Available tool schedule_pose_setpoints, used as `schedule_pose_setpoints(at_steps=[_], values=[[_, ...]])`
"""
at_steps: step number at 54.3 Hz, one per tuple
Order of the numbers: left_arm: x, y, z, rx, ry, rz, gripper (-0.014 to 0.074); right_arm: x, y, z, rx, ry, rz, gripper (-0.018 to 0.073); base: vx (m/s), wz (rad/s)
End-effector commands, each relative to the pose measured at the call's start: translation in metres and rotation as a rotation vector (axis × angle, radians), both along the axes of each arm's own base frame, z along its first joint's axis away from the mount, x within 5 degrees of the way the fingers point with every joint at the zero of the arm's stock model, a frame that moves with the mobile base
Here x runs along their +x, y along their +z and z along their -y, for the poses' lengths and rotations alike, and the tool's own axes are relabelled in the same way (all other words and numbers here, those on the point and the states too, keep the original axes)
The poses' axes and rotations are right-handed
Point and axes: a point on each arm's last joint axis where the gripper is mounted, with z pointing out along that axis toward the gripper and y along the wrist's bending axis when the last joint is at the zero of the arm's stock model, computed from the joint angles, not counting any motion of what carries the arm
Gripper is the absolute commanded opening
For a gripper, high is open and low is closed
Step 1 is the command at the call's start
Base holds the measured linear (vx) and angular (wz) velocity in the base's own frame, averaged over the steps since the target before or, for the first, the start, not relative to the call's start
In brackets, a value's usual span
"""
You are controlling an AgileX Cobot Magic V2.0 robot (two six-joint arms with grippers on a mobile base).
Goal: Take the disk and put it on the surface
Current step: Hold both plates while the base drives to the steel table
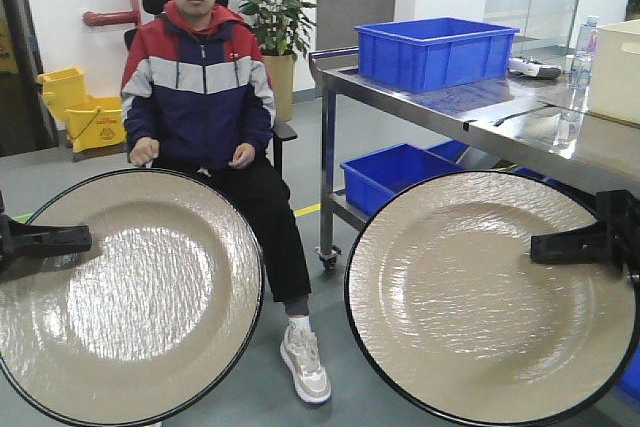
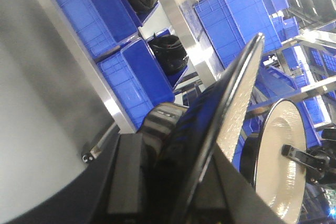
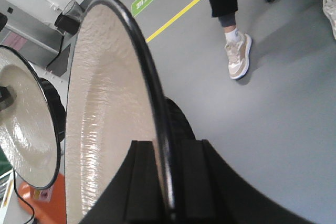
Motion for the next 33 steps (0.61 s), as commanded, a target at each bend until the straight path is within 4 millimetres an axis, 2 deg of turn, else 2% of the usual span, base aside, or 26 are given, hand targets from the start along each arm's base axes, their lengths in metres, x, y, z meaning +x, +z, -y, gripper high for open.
schedule_pose_setpoints(at_steps=[1, 33], values=[[-0.0093, 0.0351, 0.0074, -0.134, -0.033, 0.114, -0.0001, -0.007, 0.0307, -0.0043, 0.106, -0.021, 0.103, -0.0009, 0.35, -0.13], [-0.0093, 0.0351, 0.0074, -0.134, -0.033, 0.114, -0.0001, -0.007, 0.0307, -0.0043, 0.106, -0.021, 0.103, -0.0009, 0.45, -0.06]])
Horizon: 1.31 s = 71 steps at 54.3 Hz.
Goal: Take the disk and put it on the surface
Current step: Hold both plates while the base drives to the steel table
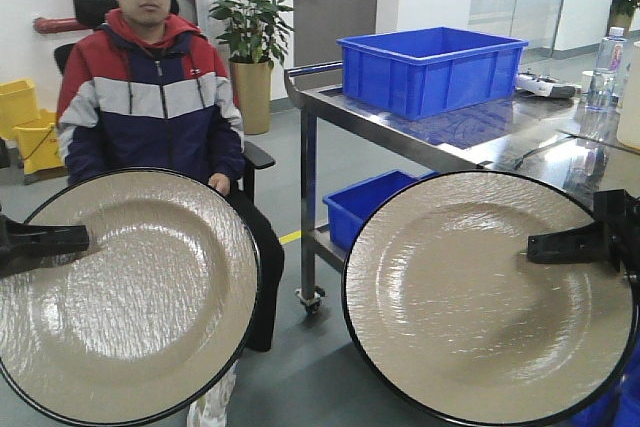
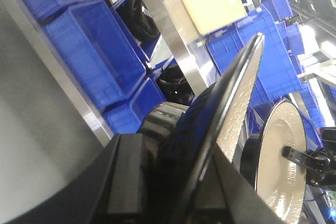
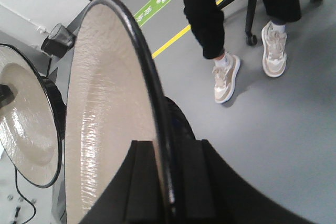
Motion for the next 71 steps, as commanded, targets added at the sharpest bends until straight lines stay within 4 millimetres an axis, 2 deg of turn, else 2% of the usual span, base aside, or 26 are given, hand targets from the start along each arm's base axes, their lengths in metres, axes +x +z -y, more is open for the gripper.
schedule_pose_setpoints(at_steps=[1, 35, 71], values=[[-0.0091, 0.0351, 0.0073, -0.133, -0.031, 0.114, -0.0001, -0.007, 0.0306, -0.0042, 0.104, -0.021, 0.103, -0.0009, 0.5, -0.13], [-0.0091, 0.035, 0.0072, -0.133, -0.03, 0.114, -0.0001, -0.007, 0.0306, -0.0042, 0.104, -0.021, 0.103, -0.0009, 0.5, -0.34], [-0.009, 0.035, 0.0072, -0.133, -0.029, 0.114, -0.0001, -0.007, 0.0306, -0.0042, 0.104, -0.021, 0.103, -0.0009, 0.38, -0.66]])
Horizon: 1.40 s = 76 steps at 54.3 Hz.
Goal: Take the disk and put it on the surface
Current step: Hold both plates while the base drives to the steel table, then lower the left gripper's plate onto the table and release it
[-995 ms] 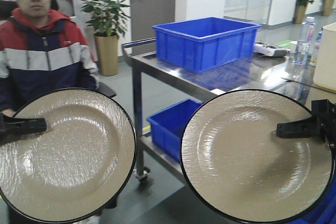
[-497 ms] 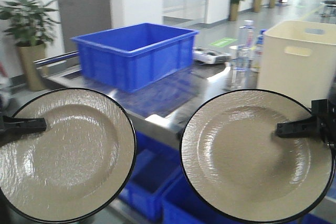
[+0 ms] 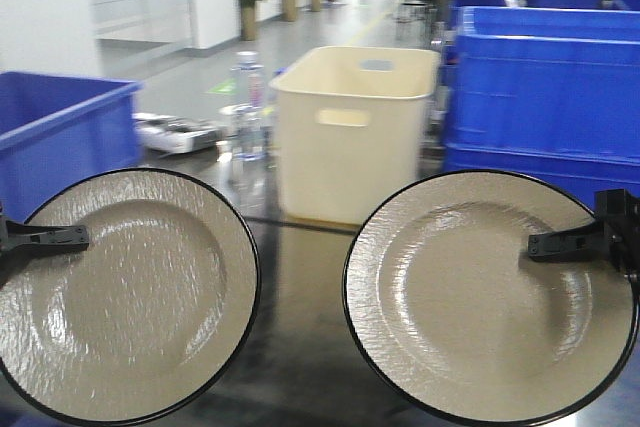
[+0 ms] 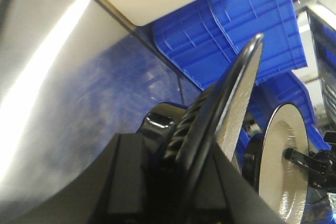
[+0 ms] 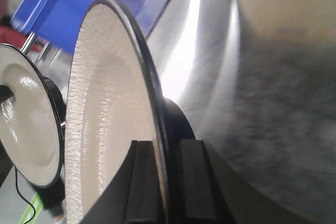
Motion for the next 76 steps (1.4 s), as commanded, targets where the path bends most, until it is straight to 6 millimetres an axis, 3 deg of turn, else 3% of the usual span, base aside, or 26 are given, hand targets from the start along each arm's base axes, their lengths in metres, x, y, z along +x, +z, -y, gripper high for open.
schedule_pose_setpoints(at_steps=[1, 28, 58, 76], values=[[-0.0097, 0.0356, 0.0077, -0.135, -0.036, 0.116, -0.0001, -0.0072, 0.0305, -0.0043, 0.103, -0.019, 0.101, -0.0009, 0.3, -0.74], [-0.0087, 0.0346, 0.0071, -0.134, -0.03, 0.112, -0.0001, -0.0072, 0.0305, -0.0043, 0.103, -0.019, 0.101, -0.0009, 0.18, -0.54], [-0.0087, 0.0346, 0.0072, -0.134, -0.03, 0.113, -0.0001, -0.007, 0.0304, -0.0042, 0.104, -0.02, 0.101, -0.0009, 0.01, -0.03], [-0.0088, 0.0348, 0.0071, -0.133, -0.028, 0.113, -0.0001, 0.0014, 0.0355, 0.0018, 0.135, -0.134, 0.154, -0.0009, 0.0, 0.0]])
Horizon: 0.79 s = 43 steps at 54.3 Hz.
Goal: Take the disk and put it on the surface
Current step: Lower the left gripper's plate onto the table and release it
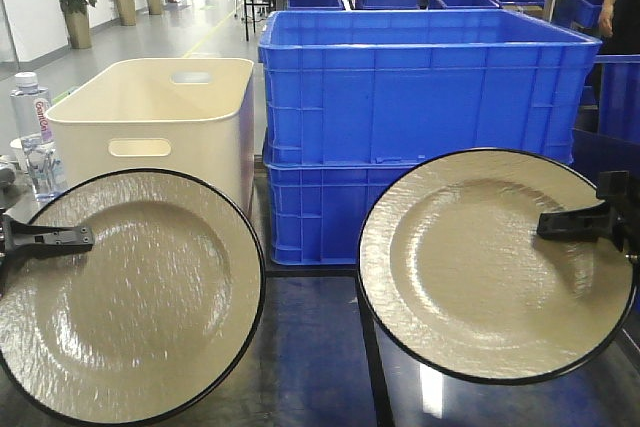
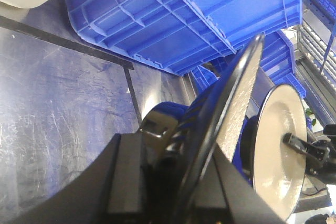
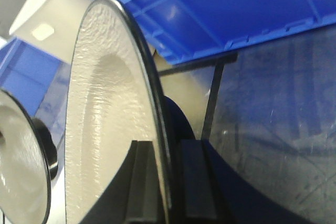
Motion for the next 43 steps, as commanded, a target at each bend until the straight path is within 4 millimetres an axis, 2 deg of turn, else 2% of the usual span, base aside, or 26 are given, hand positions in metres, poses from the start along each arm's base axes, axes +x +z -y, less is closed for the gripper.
schedule_pose_setpoints(at_steps=[1, 18, 25, 32, 43], values=[[-0.009, 0.035, 0.005, -0.132, -0.018, 0.113, -0.0001, -0.007, 0.032, -0.005, 0.109, -0.023, 0.109, -0.0009, 0.0, 0.0], [-0.008, 0.035, 0.005, -0.124, -0.009, 0.116, -0.0001, -0.005, 0.037, -0.004, 0.158, -0.053, 0.131, -0.0009, 0.0, 0.0], [-0.004, 0.031, 0.013, -0.089, -0.004, 0.116, -0.0001, -0.005, 0.037, -0.005, 0.172, -0.043, 0.136, -0.0009, 0.0, 0.0], [0.012, 0.015, 0.032, -0.055, 0.018, 0.059, -0.0001, -0.005, 0.037, -0.005, 0.171, -0.042, 0.137, -0.0009, 0.0, 0.0], [0.039, -0.024, 0.068, -0.039, 0.015, -0.059, 0.0002, -0.005, 0.038, -0.005, 0.175, -0.042, 0.137, -0.0009, 0.0, 0.0]])
